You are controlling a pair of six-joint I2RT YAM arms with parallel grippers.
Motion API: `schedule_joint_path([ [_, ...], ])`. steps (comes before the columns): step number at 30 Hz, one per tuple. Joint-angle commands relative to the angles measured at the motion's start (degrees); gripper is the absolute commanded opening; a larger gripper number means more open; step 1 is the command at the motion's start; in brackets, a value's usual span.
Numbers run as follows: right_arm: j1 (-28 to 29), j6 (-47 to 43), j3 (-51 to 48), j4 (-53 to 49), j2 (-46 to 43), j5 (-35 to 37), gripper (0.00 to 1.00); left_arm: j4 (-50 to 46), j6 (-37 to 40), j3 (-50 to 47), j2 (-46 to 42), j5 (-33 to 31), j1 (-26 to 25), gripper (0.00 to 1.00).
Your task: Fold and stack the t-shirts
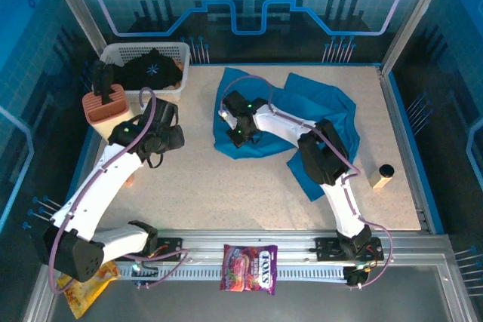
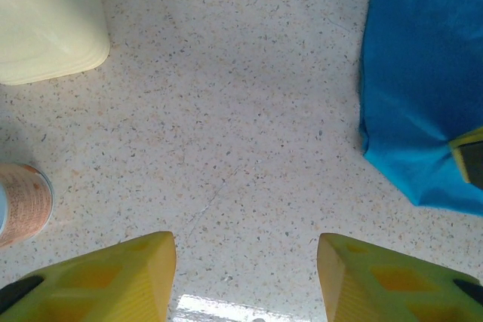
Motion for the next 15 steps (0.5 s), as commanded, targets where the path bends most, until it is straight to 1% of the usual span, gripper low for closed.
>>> schedule_joint_path([
  [1, -2.0, 2.7, 2.8, -3.7, -5.9, -3.6, 0.00, -2.1, -0.5, 1.0, -1.1, 1.9, 0.7, 0.54],
  [4, -4.7, 4.1, 4.8, -5.3, -4.2, -2.9, 0.00, -2.1, -0.4, 0.9, -0.7, 2.7, 0.7, 0.54],
  [8, -8.2, 5.6, 8.8, -7.3, 1.0, -3.0, 0.00, -1.9, -0.4, 0.2, 0.3, 3.4, 0.7, 0.53],
  [13, -11.6, 7.1, 17.2, -10.8, 10.8, 0.7, 0.00, -0.4, -0.7, -1.3, 1.8, 5.2, 0.7, 0.54],
  [14, -12.2, 7.5, 19.1, -11.6, 12.5, 1.5, 0.01, 0.0, -0.8, -1.5, 2.2, 5.7, 0.7, 0.54],
  [15, -12.6, 7.7, 21.0, -12.5, 14.3, 2.2, 0.06, 0.4, -0.9, -1.8, 2.7, 6.3, 0.7, 0.56],
])
